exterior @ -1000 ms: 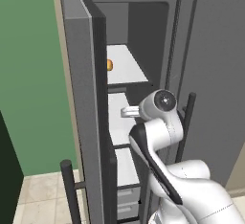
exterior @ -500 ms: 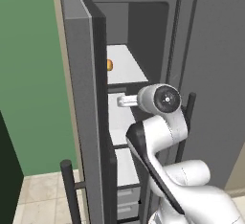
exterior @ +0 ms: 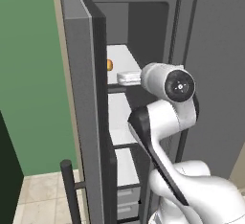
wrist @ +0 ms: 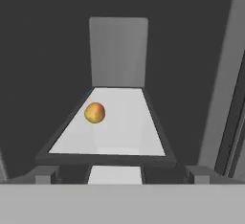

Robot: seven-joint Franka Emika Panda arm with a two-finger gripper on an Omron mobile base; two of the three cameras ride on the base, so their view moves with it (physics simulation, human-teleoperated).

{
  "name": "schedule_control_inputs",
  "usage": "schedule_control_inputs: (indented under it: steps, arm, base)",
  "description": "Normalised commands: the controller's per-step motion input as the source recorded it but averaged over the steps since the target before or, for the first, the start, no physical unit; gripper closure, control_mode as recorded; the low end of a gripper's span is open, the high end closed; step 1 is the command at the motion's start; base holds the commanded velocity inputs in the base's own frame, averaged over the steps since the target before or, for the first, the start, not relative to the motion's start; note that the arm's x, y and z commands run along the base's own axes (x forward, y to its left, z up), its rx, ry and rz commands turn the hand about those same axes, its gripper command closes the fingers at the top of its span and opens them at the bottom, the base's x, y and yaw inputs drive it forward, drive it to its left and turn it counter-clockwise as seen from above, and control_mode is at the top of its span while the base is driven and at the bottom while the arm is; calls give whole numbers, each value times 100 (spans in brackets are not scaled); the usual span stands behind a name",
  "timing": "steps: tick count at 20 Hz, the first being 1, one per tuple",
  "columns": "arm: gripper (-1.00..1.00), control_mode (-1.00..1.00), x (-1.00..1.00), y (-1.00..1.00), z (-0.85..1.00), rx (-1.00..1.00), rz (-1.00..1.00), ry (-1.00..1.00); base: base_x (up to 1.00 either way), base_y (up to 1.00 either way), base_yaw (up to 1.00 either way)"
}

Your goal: Take the fish, lemon, and mango from the freezer and place them in the bowl on the counter.

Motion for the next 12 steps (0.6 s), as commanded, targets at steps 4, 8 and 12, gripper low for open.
schedule_control_inputs:
  steps: [4,8,12]
  arm:
    - [-100,-100,63,18,58,-1,1,37]
    - [-100,-100,32,11,0,-1,1,23]
    - [-100,-100,22,0,-27,-1,4,0]
  base:
    - [0,0,0]
    - [0,0,0]
    - [0,0,0]
